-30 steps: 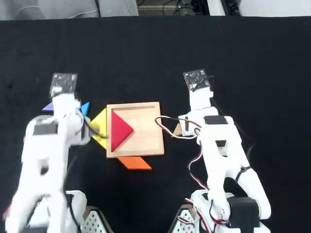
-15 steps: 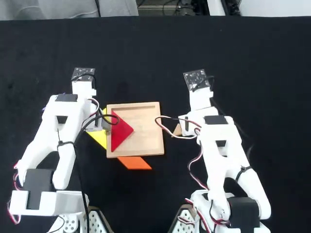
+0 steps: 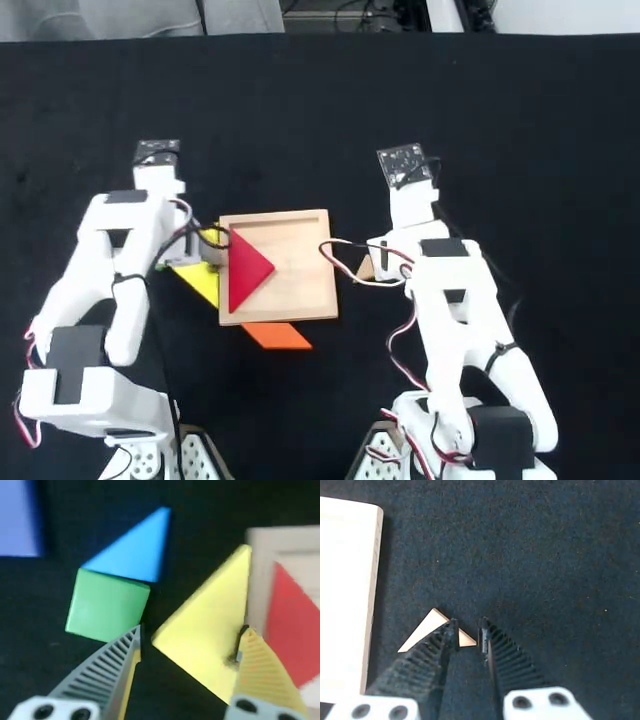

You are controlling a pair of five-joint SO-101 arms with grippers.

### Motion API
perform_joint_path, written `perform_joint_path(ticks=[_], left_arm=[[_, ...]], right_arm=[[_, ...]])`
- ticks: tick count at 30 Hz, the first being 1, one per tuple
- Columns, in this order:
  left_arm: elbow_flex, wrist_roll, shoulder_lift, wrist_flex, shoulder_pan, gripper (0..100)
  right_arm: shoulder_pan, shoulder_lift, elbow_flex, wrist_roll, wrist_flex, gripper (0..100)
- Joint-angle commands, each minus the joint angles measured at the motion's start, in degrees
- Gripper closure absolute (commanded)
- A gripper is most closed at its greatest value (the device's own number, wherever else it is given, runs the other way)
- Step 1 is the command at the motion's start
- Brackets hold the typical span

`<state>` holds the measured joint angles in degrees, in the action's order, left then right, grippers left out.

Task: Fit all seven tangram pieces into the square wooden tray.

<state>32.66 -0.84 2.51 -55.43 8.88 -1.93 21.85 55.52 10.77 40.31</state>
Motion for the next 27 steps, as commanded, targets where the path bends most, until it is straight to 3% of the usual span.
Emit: perform_joint_path(ticks=[1, 4, 16, 27], left_arm=[[-1.8, 0.4, 0.0, 0.7, 2.8, 65], [-1.7, 0.4, 0.1, 0.6, 2.6, 61], [0.6, 3.4, 0.0, 1.9, 2.9, 61], [2.2, -5.2, 0.0, 2.3, 3.5, 66]], right_arm=[[0.8, 2.6, 0.1, -0.1, -1.0, 92.3], [0.8, 2.6, 0.1, -0.1, -1.0, 92.3], [0.8, 2.6, 0.1, -0.1, -1.0, 92.3], [0.8, 2.6, 0.1, -0.1, -1.0, 92.3]])
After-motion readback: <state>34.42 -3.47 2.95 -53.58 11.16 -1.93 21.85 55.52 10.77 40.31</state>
